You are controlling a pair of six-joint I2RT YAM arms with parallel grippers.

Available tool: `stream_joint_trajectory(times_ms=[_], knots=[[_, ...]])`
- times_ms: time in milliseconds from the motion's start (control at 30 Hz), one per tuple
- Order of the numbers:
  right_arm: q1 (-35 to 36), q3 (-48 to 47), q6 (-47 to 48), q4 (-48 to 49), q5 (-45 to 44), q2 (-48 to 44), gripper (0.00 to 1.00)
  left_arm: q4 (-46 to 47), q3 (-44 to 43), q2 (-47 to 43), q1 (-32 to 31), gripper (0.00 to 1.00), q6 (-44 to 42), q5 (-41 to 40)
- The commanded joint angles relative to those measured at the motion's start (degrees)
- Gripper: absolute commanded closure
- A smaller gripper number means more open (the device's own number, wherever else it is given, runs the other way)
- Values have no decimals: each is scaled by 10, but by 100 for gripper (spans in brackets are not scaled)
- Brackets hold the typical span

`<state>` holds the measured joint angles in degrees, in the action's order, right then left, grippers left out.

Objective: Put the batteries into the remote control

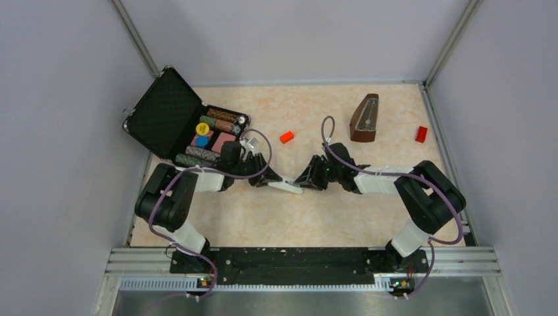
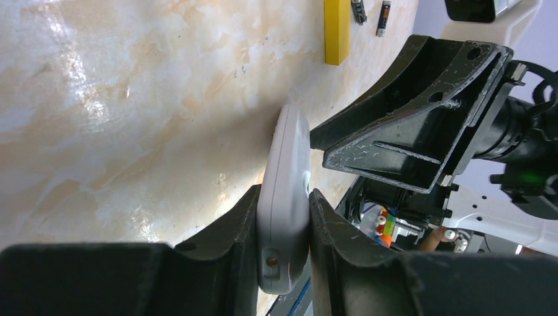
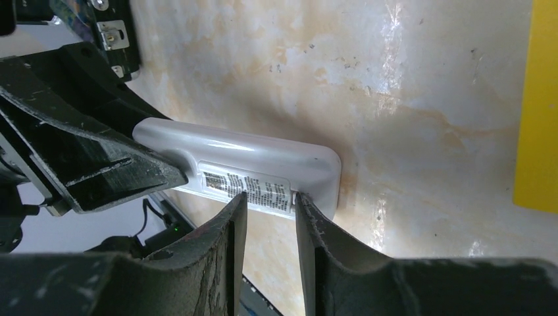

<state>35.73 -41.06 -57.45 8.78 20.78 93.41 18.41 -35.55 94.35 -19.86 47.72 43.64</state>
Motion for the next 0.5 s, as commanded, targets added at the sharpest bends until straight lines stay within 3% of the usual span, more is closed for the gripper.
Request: stream_joint_trajectory(times_ms=[0,300,467], knots=[[15,66,-53,118,40,24,67,11,28,21,-5,100,13,-53],[17,121,-101,344,87,53,67,38,48,19,-6,100,23,-45],[23,109,-120,440,109,70,67,2,37,12,-7,100,6,-60]])
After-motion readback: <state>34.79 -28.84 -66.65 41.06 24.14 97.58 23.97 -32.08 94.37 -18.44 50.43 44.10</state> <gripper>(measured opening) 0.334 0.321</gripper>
